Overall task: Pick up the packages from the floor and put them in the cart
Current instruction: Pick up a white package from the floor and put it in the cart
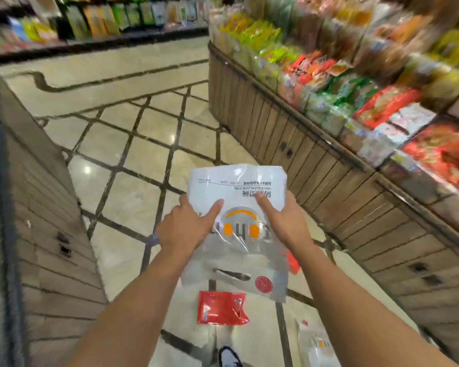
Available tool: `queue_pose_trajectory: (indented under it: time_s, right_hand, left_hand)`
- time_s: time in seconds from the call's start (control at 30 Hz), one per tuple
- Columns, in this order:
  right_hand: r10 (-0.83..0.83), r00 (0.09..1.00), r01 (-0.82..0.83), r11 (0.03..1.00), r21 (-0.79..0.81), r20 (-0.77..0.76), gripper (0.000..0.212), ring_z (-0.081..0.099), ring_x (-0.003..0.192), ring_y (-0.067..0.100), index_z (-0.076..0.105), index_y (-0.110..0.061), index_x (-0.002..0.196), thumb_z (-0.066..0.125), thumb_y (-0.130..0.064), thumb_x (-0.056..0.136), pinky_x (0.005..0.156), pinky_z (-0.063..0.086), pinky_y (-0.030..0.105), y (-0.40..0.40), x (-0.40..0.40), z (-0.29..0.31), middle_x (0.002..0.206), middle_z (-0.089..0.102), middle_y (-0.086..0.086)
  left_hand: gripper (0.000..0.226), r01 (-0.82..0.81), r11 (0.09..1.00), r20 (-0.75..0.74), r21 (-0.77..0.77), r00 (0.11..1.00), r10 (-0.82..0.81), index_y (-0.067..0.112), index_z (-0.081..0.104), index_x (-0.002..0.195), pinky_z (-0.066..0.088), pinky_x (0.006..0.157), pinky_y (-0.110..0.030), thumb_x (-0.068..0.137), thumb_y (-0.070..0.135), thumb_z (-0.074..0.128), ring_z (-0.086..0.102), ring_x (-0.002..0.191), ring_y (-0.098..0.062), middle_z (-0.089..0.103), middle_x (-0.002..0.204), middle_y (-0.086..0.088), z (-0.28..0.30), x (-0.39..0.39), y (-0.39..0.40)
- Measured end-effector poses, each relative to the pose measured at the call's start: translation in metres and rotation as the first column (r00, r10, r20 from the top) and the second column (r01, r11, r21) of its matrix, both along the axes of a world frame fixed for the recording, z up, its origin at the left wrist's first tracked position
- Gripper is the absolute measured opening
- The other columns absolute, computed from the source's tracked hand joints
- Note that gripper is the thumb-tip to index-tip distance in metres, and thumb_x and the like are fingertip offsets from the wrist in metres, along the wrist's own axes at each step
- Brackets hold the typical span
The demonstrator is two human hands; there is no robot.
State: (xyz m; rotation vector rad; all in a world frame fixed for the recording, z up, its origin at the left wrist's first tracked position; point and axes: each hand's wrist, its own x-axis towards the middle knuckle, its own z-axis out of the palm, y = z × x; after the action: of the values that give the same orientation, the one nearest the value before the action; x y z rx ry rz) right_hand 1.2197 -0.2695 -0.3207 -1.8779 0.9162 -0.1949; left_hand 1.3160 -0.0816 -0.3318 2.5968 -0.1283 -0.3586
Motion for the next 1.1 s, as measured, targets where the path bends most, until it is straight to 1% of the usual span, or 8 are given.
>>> queue_pose_trajectory:
  time_s: [0.23, 0.33, 0.43, 0.53, 0.63, 0.9, 1.0, 1.1]
  right_hand:
    - [-0.395, 0.906, 0.406, 0.913, -0.05, 0.15, 0.095, 0.059, 0.129, 0.029, 0.046, -0.033, 0.151, 0.058, -0.089, 0.074, 0.108, 0.047, 0.045, -0.079, -0.152, 0.15, 0.142, 0.062, -0.001]
    - [-0.535, 0.822, 0.557, 0.826, -0.083, 0.193, 0.106, 0.062, 0.125, 0.026, 0.053, -0.035, 0.146, 0.052, -0.1, 0.062, 0.104, 0.048, 0.043, -0.105, -0.241, 0.184, 0.137, 0.067, -0.003]
    - [-0.663, 0.709, 0.694, 0.717, -0.069, 0.239, 0.094, 0.058, 0.131, 0.03, 0.049, -0.031, 0.151, 0.057, -0.089, 0.076, 0.096, 0.044, 0.038, -0.116, -0.343, 0.212, 0.142, 0.063, 0.001]
    - [-0.764, 0.606, 0.793, 0.601, -0.096, 0.222, 0.109, 0.051, 0.138, 0.036, 0.036, -0.031, 0.16, 0.05, -0.094, 0.072, 0.106, 0.043, 0.046, -0.123, -0.451, 0.23, 0.153, 0.053, 0.007]
    - [-0.833, 0.51, 0.859, 0.482, -0.172, 0.217, 0.126, 0.051, 0.138, 0.033, 0.04, -0.031, 0.158, 0.04, -0.107, 0.058, 0.109, 0.042, 0.048, -0.125, -0.565, 0.239, 0.154, 0.053, 0.004]
    - [-0.949, 0.198, 0.971, 0.155, -0.184, 0.246, 0.114, 0.059, 0.131, 0.03, 0.049, -0.028, 0.151, 0.049, -0.103, 0.064, 0.108, 0.046, 0.043, -0.085, -0.859, 0.261, 0.145, 0.06, -0.001]
    - [-0.967, 0.072, 0.987, 0.033, -0.159, 0.245, 0.108, 0.061, 0.128, 0.03, 0.05, -0.026, 0.149, 0.052, -0.098, 0.068, 0.101, 0.047, 0.039, -0.068, -0.958, 0.253, 0.138, 0.064, -0.001]
    - [-0.961, 0.001, 0.99, -0.038, -0.136, 0.277, 0.08, 0.063, 0.11, 0.021, 0.058, -0.026, 0.139, 0.057, -0.083, 0.083, 0.084, 0.045, 0.035, -0.044, -1.041, 0.25, 0.122, 0.067, -0.004]
  left_hand:
    - [0.092, 0.456, 0.889, 0.167, -0.025, 0.879, -0.446, 0.012, 0.05, 0.137, 0.046, 0.095, -0.044, 0.083, 0.087, 0.042, 0.06, 0.123, -0.039, 0.063, 0.131, -0.019, 0.174, -0.082, -0.131]
    - [0.097, 0.628, 0.778, 0.215, 0.0, 0.76, -0.614, 0.012, 0.05, 0.137, 0.047, 0.096, -0.044, 0.081, 0.09, 0.04, 0.061, 0.122, -0.039, 0.065, 0.13, -0.019, 0.217, -0.147, -0.187]
    - [0.099, 0.771, 0.636, 0.271, 0.004, 0.612, -0.743, 0.012, 0.054, 0.136, 0.048, 0.096, -0.044, 0.079, 0.092, 0.038, 0.063, 0.12, -0.039, 0.066, 0.129, -0.019, 0.245, -0.231, -0.235]
    - [0.102, 0.883, 0.469, 0.326, -0.011, 0.447, -0.833, 0.02, 0.058, 0.138, 0.049, 0.095, -0.045, 0.074, 0.096, 0.034, 0.064, 0.119, -0.039, 0.068, 0.129, -0.017, 0.265, -0.329, -0.272]
    - [0.111, 0.949, 0.314, 0.358, -0.044, 0.308, -0.881, 0.022, 0.062, 0.135, 0.05, 0.095, -0.048, 0.067, 0.102, 0.026, 0.062, 0.12, -0.04, 0.069, 0.128, -0.015, 0.28, -0.435, -0.303]
    - [0.098, 0.995, -0.03, 0.35, -0.095, 0.006, -0.937, 0.014, 0.062, 0.126, 0.051, 0.082, -0.042, 0.076, 0.094, 0.037, 0.067, 0.109, -0.038, 0.071, 0.118, -0.013, 0.284, -0.739, -0.343]
    - [0.089, 0.983, -0.144, 0.371, -0.112, -0.093, -0.924, 0.019, 0.066, 0.119, 0.052, 0.081, -0.039, 0.076, 0.093, 0.04, 0.068, 0.104, -0.038, 0.073, 0.112, -0.011, 0.28, -0.844, -0.342]
    - [0.108, 0.972, -0.214, 0.345, -0.099, -0.168, -0.923, 0.022, 0.067, 0.117, 0.055, 0.086, -0.044, 0.06, 0.104, 0.026, 0.068, 0.101, -0.036, 0.074, 0.107, -0.01, 0.279, -0.943, -0.344]
